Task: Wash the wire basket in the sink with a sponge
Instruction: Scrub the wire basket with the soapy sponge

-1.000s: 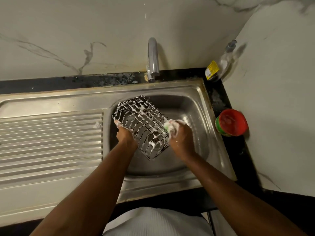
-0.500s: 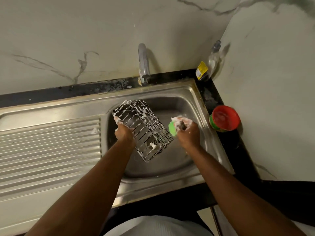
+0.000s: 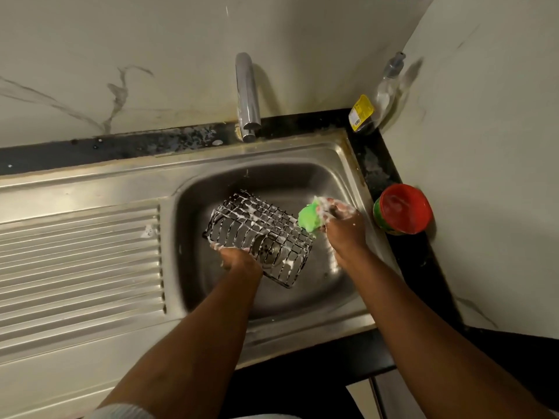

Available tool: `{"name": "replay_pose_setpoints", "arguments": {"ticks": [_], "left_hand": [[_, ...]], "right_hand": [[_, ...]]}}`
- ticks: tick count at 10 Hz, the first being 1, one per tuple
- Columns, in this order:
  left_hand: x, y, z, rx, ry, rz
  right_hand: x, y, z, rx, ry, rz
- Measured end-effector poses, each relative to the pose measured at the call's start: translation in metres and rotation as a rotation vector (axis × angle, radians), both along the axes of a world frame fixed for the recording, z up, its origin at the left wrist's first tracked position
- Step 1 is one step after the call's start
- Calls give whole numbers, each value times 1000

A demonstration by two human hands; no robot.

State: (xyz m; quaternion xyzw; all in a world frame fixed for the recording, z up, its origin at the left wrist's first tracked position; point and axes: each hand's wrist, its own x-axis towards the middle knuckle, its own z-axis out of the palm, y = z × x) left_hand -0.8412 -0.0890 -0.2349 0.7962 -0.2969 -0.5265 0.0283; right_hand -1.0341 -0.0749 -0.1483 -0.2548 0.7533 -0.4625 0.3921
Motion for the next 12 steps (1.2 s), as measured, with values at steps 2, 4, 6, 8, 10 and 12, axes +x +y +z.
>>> {"name": "replay_pose_setpoints", "arguments": {"ticks": [2,4,6,8,10,12], "left_hand": [[11,1,-29,-102,-498,-723],[-4,3,12,-41,-676,-641],[-5,3,32,68,-857,-1277],[-10,-23,7,-124,-132,338],[-61,-34,69,-307,-279,72],[-111,-39,73,-565,111,-164]], "right_hand": [[-13,-3,-14,7,6,-12],[-10,-1,-23,86,14,-55],[-8,0,-19,110,47,-29],[-31,6,23,-38,292,105],[-89,22,66,-162,518,-49],[-135,40,74,-136,509,-203]]}}
